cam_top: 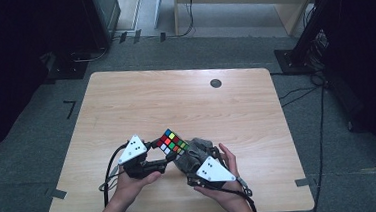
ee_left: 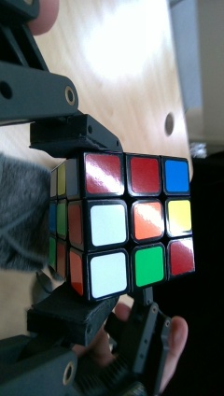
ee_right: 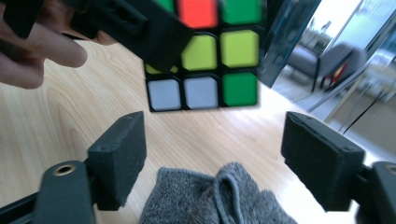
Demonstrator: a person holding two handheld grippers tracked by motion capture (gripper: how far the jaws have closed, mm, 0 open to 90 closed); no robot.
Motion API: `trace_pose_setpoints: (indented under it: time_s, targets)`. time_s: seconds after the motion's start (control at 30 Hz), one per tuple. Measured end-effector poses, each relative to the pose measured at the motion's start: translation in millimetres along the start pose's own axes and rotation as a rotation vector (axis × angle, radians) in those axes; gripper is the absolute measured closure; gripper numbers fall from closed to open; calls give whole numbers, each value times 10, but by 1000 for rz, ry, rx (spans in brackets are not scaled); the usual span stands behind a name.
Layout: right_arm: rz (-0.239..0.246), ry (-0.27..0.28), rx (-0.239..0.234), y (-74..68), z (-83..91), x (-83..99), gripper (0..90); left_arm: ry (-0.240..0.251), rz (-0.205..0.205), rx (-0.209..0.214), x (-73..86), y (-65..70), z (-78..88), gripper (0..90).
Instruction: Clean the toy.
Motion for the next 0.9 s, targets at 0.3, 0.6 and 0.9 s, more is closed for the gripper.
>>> trace_pose_setpoints:
  time_s: [0.3,0.6,0.9]
  targets:
    - [139,-12,90,-103,-44,-39,224,-52,10,25,39,117,-55,342]
    - [118,12,119,-118,-21,-60,349,-44,23,43,41,128,-66,341]
    - [13,35,137,-150,-20,-84,352,-30,26,49,33,127,-68,335]
Point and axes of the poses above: each handheld gripper's, and its own axes: z roughly backward along the jaws, x roughly out of its underside, y roughly to its right, the point moved 6 cm from there along -z, roughly forward along the jaws, and after that the axes turned 14 degrees about z, right-handed, at the moved point
